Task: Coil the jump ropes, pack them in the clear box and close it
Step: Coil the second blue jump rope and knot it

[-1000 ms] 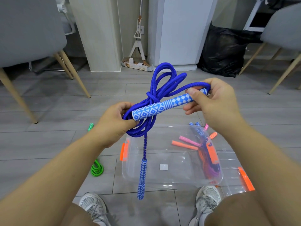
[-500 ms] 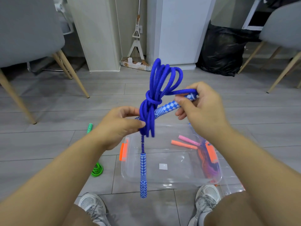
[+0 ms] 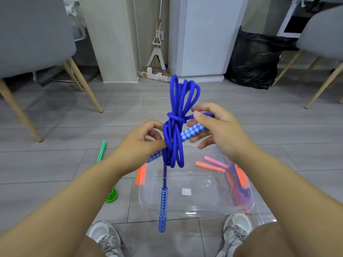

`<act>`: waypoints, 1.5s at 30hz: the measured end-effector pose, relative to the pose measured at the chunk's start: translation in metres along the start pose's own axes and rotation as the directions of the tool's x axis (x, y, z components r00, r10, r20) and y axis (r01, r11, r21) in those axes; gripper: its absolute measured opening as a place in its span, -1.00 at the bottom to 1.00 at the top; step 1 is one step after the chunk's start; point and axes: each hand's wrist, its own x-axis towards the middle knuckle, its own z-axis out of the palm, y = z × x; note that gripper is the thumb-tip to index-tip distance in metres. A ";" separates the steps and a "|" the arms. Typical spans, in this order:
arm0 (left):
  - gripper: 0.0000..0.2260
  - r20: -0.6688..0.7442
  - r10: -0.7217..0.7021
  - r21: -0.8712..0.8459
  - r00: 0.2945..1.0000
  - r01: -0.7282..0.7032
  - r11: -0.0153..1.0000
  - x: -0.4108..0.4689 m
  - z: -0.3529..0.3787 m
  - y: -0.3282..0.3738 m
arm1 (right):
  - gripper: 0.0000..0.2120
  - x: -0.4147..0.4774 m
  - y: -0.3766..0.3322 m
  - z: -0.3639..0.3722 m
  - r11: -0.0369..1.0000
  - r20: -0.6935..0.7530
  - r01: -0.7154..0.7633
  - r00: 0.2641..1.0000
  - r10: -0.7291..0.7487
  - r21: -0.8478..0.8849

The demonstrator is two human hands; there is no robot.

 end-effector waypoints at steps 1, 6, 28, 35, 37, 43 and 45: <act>-0.77 0.015 0.001 0.032 1.000 -0.002 0.999 0.000 0.001 -0.002 | -0.93 0.001 0.001 0.000 1.000 0.001 -0.004 1.000 0.004 -0.025; -0.76 0.083 0.001 0.049 0.997 -0.005 0.999 0.000 0.005 -0.007 | -0.77 0.002 0.005 0.000 0.997 0.043 -0.012 0.999 0.016 -0.074; -0.67 0.169 0.069 0.738 0.983 -0.172 0.652 0.000 0.002 -0.027 | -0.87 0.025 0.012 -0.018 0.949 -0.318 -0.037 0.945 -0.068 -0.314; -0.69 0.178 0.002 0.727 0.984 -0.133 0.674 -0.004 -0.033 -0.043 | -0.99 0.021 0.034 -0.069 0.962 -0.437 -0.142 0.899 0.027 -0.233; -0.76 0.173 -0.048 0.796 0.984 -0.111 0.594 -0.003 -0.036 -0.046 | -0.91 0.017 0.038 -0.069 0.961 -0.385 -0.140 0.922 0.039 -0.239; -0.96 0.153 -0.180 0.817 0.972 -0.022 0.576 -0.003 -0.023 -0.054 | -0.88 0.014 0.042 -0.055 0.970 -0.286 -0.149 0.954 0.090 -0.192; -0.93 0.138 -0.204 0.784 0.969 0.019 0.620 -0.004 -0.021 -0.054 | -0.86 0.014 0.043 -0.056 0.973 -0.282 -0.161 0.953 0.110 -0.165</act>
